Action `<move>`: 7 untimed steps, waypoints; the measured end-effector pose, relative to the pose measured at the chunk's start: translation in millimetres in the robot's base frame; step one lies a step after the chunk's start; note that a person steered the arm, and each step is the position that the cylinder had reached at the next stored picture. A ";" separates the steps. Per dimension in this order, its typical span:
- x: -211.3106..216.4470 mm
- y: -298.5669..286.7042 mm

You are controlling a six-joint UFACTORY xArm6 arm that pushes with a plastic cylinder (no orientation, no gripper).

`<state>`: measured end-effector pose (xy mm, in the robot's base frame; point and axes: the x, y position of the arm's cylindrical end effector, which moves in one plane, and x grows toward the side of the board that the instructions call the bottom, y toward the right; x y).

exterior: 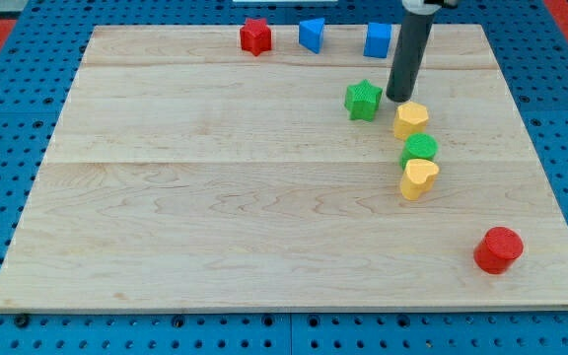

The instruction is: Push green star to the center

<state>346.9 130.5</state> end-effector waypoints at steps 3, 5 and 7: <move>-13.4 -118.5; 0.9 -109.2; 11.6 -109.1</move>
